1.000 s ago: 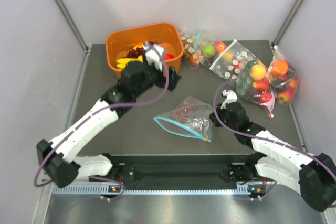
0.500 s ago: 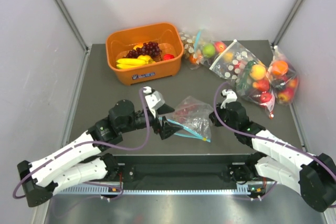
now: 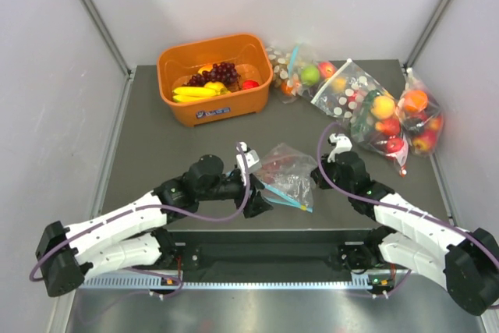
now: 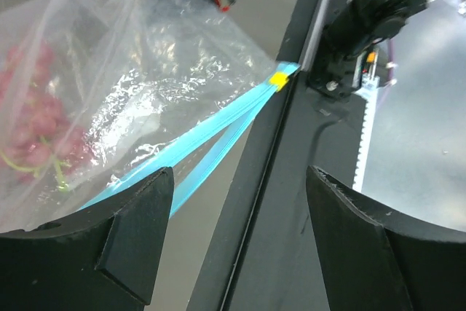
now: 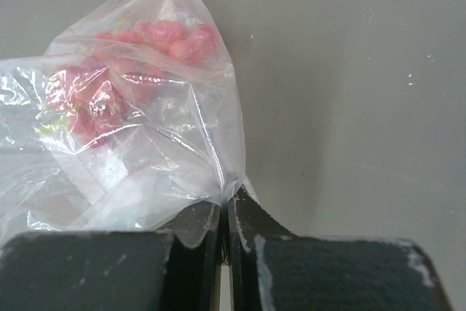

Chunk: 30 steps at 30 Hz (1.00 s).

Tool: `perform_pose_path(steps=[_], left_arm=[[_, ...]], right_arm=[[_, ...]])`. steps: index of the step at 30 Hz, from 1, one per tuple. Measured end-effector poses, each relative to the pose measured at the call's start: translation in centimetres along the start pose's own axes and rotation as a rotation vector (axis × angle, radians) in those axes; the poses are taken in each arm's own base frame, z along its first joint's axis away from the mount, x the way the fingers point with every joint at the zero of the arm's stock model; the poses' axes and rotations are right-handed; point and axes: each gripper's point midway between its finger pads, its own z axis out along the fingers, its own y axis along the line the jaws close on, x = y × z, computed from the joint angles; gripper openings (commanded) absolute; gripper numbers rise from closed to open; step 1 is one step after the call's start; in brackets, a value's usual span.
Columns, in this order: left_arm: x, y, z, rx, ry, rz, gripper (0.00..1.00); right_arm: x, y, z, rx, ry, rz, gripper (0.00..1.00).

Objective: Open the zip-top bag and remove the fake food

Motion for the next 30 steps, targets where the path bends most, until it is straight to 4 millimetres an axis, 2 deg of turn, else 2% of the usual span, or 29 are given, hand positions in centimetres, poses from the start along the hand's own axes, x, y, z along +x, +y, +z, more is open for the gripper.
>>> perform_pose_path(steps=[6, 9, 15, 23, 30], left_arm=[[2.9, 2.5, 2.0, -0.082, 0.102, -0.041, 0.78], [3.7, 3.5, 2.5, -0.117, 0.112, -0.042, 0.77], [2.5, 4.9, 2.7, -0.187, 0.036, -0.014, 0.79], [1.0, 6.6, 2.0, -0.293, -0.058, 0.007, 0.81], [1.2, 7.4, 1.7, -0.326, -0.101, -0.008, 0.82]], right_arm=[[0.1, 0.0, -0.1, 0.001, 0.003, 0.0, 0.0], [0.1, 0.0, -0.2, -0.001, 0.004, 0.0, 0.0], [0.0, 0.1, -0.4, -0.004, 0.001, -0.001, 0.0], [0.0, 0.1, -0.4, -0.007, 0.003, -0.001, 0.0], [-0.2, 0.3, -0.6, -0.015, -0.005, -0.002, 0.0]])
